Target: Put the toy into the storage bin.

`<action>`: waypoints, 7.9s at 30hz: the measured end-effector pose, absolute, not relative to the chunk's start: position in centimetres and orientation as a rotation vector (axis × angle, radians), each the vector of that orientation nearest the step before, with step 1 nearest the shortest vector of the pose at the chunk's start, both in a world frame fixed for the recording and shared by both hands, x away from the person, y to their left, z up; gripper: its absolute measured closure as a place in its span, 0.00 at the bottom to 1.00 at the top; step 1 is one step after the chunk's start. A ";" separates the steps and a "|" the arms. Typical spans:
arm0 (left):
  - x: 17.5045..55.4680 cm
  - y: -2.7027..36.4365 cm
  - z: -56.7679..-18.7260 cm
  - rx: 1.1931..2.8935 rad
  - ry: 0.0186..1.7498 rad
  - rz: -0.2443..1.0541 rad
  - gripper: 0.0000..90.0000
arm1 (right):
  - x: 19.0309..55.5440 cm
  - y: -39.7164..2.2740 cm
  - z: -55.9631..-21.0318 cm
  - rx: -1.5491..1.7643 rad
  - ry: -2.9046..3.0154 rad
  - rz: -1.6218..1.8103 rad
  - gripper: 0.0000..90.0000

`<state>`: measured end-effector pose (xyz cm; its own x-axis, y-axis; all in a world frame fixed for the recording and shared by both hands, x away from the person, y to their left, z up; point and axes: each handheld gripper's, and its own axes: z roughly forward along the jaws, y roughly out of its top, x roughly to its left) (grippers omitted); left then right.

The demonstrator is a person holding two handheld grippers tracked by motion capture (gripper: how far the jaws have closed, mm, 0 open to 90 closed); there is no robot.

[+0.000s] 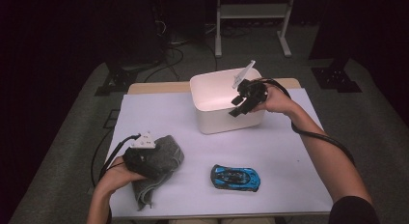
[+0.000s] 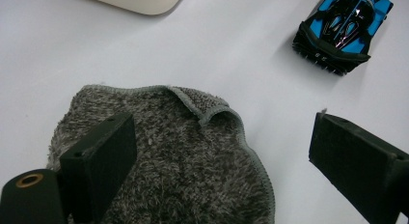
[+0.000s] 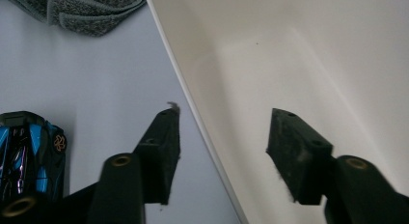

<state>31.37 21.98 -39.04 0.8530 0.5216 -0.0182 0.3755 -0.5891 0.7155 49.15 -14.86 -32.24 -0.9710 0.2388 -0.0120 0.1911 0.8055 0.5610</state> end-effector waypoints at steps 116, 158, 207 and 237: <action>30.0 20.0 -38.8 2.331 0.541 0.252 0.10 | 33.3 -15.8 -27.9 0.129 2.875 1.130 0.45; 29.9 19.6 -38.9 2.332 0.554 0.234 0.03 | 30.2 -14.2 -41.2 0.145 2.963 0.961 0.15; 29.8 19.6 -39.1 2.338 0.549 0.195 0.03 | 31.3 -13.2 -44.6 0.169 2.977 0.851 0.15; 29.8 19.5 -39.3 2.343 0.532 0.185 0.03 | 31.5 -12.6 -43.9 0.139 3.008 0.749 0.28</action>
<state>29.78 19.45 -39.25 0.9048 0.4255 -0.0169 0.3226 -0.6591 0.6794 31.53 -12.61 -43.88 -0.9952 0.0961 -0.0156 0.0776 0.8795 0.4696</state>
